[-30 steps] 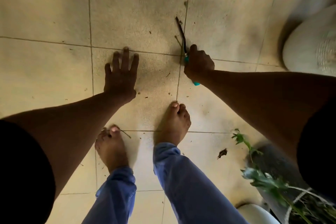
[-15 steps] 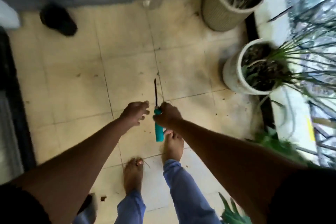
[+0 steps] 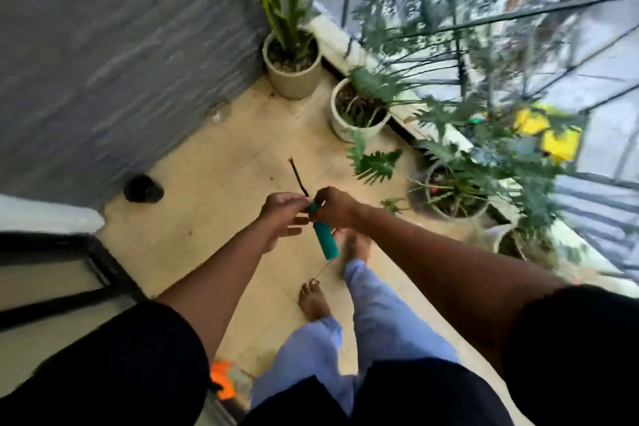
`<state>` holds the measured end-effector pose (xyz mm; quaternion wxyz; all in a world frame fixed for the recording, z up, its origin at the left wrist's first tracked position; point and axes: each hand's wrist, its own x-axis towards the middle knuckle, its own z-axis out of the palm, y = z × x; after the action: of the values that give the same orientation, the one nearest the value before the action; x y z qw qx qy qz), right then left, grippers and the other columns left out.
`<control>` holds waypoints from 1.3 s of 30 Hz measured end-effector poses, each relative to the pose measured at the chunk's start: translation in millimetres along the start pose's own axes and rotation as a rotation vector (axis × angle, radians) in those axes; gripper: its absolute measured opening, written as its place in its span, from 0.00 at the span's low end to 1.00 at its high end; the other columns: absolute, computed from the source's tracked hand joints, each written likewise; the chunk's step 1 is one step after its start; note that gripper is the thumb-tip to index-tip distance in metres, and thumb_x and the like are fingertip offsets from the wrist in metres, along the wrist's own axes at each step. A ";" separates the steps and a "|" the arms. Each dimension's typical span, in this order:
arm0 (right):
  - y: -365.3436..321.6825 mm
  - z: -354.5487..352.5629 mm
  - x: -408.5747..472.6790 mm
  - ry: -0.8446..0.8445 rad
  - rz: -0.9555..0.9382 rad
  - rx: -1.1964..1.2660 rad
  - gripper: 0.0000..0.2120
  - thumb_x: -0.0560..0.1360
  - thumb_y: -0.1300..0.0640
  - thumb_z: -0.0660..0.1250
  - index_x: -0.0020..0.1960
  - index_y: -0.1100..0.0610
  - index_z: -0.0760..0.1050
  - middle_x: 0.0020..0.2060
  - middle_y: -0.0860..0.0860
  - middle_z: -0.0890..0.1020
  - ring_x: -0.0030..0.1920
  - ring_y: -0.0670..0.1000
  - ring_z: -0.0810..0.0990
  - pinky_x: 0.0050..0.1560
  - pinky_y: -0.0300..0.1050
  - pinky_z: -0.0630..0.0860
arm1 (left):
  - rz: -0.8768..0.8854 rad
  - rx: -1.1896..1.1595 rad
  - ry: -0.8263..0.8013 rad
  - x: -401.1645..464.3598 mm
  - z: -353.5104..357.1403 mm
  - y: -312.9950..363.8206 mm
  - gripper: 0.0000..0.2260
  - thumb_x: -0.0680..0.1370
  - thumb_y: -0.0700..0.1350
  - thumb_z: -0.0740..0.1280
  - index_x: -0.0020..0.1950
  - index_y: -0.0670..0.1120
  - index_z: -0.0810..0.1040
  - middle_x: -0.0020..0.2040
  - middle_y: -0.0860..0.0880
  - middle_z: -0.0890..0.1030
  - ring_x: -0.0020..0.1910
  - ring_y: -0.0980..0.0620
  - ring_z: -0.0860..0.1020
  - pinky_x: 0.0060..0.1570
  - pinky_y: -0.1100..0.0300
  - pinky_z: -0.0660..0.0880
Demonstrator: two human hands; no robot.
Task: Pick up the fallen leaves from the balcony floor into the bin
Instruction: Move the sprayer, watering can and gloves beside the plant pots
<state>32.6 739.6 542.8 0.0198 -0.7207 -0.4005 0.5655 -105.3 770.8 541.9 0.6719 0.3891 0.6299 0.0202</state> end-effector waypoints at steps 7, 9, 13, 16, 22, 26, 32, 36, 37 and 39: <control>71.0 -26.9 -126.6 0.224 0.028 0.284 0.14 0.78 0.53 0.69 0.60 0.59 0.75 0.53 0.59 0.82 0.49 0.58 0.85 0.40 0.52 0.85 | 0.088 0.126 -0.108 -81.7 87.2 20.3 0.11 0.79 0.45 0.72 0.58 0.43 0.78 0.51 0.44 0.85 0.47 0.48 0.84 0.46 0.54 0.82; 99.5 -28.8 -156.1 0.290 0.032 0.300 0.10 0.78 0.50 0.70 0.54 0.55 0.77 0.49 0.56 0.82 0.46 0.54 0.83 0.33 0.41 0.79 | 0.085 0.134 -0.152 -97.2 114.9 15.3 0.15 0.79 0.45 0.72 0.62 0.41 0.76 0.52 0.43 0.85 0.47 0.46 0.84 0.41 0.56 0.81; 179.5 -22.5 -219.5 0.423 0.080 0.444 0.12 0.76 0.49 0.73 0.51 0.56 0.77 0.49 0.57 0.83 0.47 0.57 0.85 0.34 0.45 0.82 | 0.074 0.211 -0.285 -133.6 190.6 -5.1 0.13 0.80 0.43 0.70 0.61 0.39 0.75 0.44 0.44 0.85 0.40 0.48 0.85 0.42 0.54 0.80; 241.8 -3.9 -264.4 0.443 0.140 0.544 0.14 0.75 0.48 0.73 0.55 0.54 0.76 0.52 0.60 0.83 0.40 0.55 0.85 0.34 0.49 0.84 | 0.034 0.291 -0.358 -160.7 247.6 -30.1 0.06 0.81 0.41 0.68 0.56 0.41 0.74 0.29 0.47 0.81 0.26 0.53 0.79 0.38 0.56 0.80; 362.4 42.9 -349.3 0.553 0.199 0.648 0.06 0.74 0.50 0.72 0.45 0.49 0.76 0.53 0.59 0.84 0.51 0.56 0.84 0.53 0.52 0.82 | 0.037 0.399 -0.461 -227.8 369.1 -97.8 0.02 0.80 0.36 0.68 0.52 0.39 0.77 0.37 0.42 0.84 0.30 0.47 0.82 0.36 0.54 0.82; 433.2 64.8 -400.0 0.593 0.243 0.815 0.07 0.72 0.52 0.73 0.41 0.52 0.75 0.44 0.57 0.87 0.40 0.53 0.85 0.52 0.55 0.84 | 0.011 0.477 -0.534 -264.5 441.5 -140.0 0.06 0.78 0.34 0.69 0.55 0.35 0.78 0.42 0.37 0.83 0.33 0.43 0.82 0.28 0.56 0.79; 542.4 84.8 -480.0 0.755 0.261 0.941 0.09 0.75 0.50 0.73 0.41 0.53 0.77 0.33 0.49 0.84 0.27 0.43 0.81 0.37 0.47 0.84 | 0.008 0.561 -0.634 -314.0 556.6 -191.6 0.04 0.79 0.35 0.68 0.53 0.38 0.80 0.38 0.43 0.85 0.39 0.46 0.80 0.41 0.56 0.79; 596.4 76.6 -527.1 0.869 0.308 1.021 0.11 0.75 0.46 0.74 0.43 0.51 0.76 0.37 0.52 0.85 0.27 0.45 0.81 0.31 0.42 0.80 | 0.027 0.637 -0.706 -341.9 636.5 -206.9 0.03 0.80 0.36 0.67 0.52 0.41 0.79 0.41 0.43 0.84 0.35 0.50 0.80 0.32 0.61 0.80; 612.7 72.9 -538.7 0.888 0.325 1.050 0.11 0.75 0.46 0.74 0.43 0.51 0.75 0.37 0.52 0.85 0.28 0.46 0.81 0.29 0.41 0.78 | 0.031 0.661 -0.721 -347.4 660.5 -211.3 0.03 0.81 0.36 0.66 0.51 0.41 0.79 0.41 0.43 0.83 0.34 0.51 0.79 0.32 0.62 0.80; 637.6 62.3 -558.0 0.919 0.360 1.064 0.12 0.75 0.45 0.73 0.44 0.52 0.76 0.37 0.51 0.85 0.29 0.46 0.82 0.29 0.40 0.79 | 0.046 0.701 -0.750 -353.4 699.7 -215.6 0.03 0.81 0.36 0.66 0.51 0.40 0.78 0.41 0.42 0.83 0.33 0.51 0.79 0.34 0.62 0.79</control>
<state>312.5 -54.0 659.3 0.4408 -0.8329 0.1024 0.3186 325.5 89.8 649.8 0.6802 0.5853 0.3058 -0.3184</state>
